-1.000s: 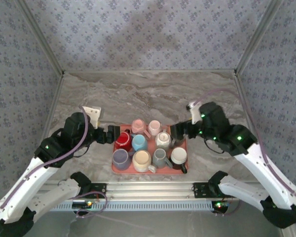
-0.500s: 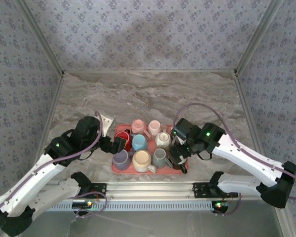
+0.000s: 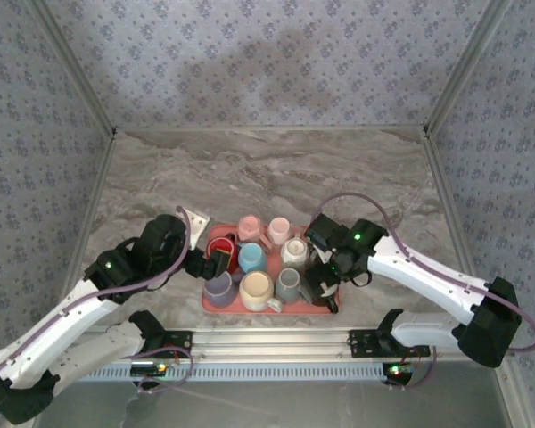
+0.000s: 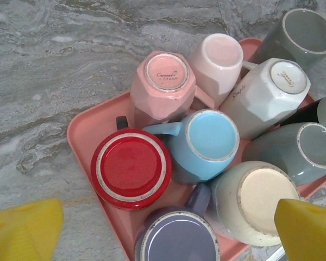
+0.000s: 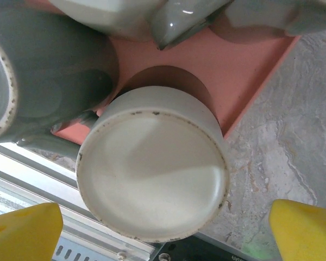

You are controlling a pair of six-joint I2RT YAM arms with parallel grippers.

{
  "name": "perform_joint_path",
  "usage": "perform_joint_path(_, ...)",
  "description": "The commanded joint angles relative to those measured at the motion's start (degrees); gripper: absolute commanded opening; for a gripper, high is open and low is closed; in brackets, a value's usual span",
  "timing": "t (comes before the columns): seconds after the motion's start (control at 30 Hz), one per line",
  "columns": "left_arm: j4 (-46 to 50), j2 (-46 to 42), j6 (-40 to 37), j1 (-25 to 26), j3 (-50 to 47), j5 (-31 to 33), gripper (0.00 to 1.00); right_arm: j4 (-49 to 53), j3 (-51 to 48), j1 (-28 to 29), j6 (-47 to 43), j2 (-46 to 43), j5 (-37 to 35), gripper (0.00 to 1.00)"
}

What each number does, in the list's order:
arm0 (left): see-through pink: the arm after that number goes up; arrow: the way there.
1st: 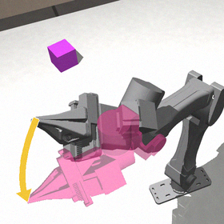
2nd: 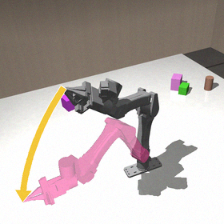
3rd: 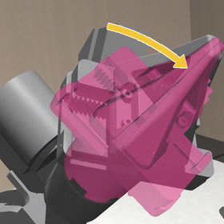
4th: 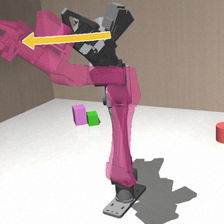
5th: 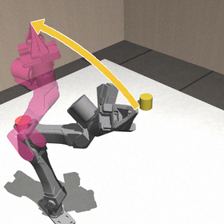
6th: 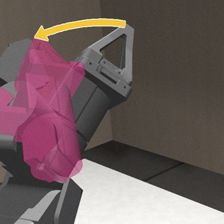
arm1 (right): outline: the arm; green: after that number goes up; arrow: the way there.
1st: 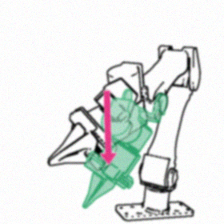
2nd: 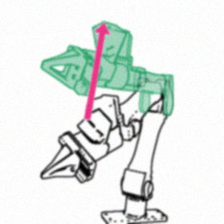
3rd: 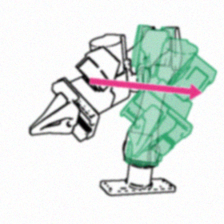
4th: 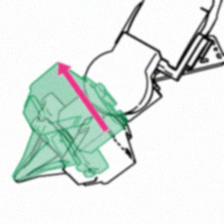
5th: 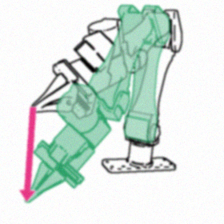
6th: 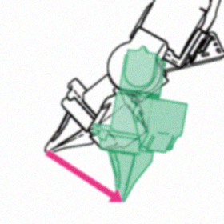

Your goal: Turn the mug right side up

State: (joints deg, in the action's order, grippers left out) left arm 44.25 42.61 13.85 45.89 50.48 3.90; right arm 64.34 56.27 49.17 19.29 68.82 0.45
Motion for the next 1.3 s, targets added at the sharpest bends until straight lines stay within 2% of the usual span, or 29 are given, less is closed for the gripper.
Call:
perform_joint_path(0.0, -1.1, -1.48, -1.23, 0.48, -0.29, 2.18, 1.0, -0.54, -0.36, -0.53, 0.31, 1.21, 2.16, 1.0)
perform_joint_path(0.37, -0.98, -1.57, -1.1, 0.62, -0.54, 2.86, 1.0, -3.76, -1.22, -0.52, -0.18, 4.22, 0.61, 0.99)
perform_joint_path(0.57, -0.83, -0.75, -1.01, 0.61, -0.54, 2.89, 1.0, -3.65, -2.16, -0.54, -0.28, 5.03, 2.16, 0.91)
perform_joint_path(0.93, -0.57, -0.88, -1.01, 0.63, -0.45, 4.01, 1.0, -3.34, -2.61, 0.94, -0.32, 9.04, 3.1, 0.88)
perform_joint_path(1.1, -0.62, -1.15, -0.97, 0.61, -0.43, 4.36, 1.0, -3.08, -2.64, 0.77, -0.52, 9.32, 2.5, 0.77)
perform_joint_path(1.27, -0.55, -1.31, -0.99, 0.63, -0.51, 4.69, 1.0, -3.19, -2.48, 0.69, -0.73, 8.85, 2.97, 0.61)
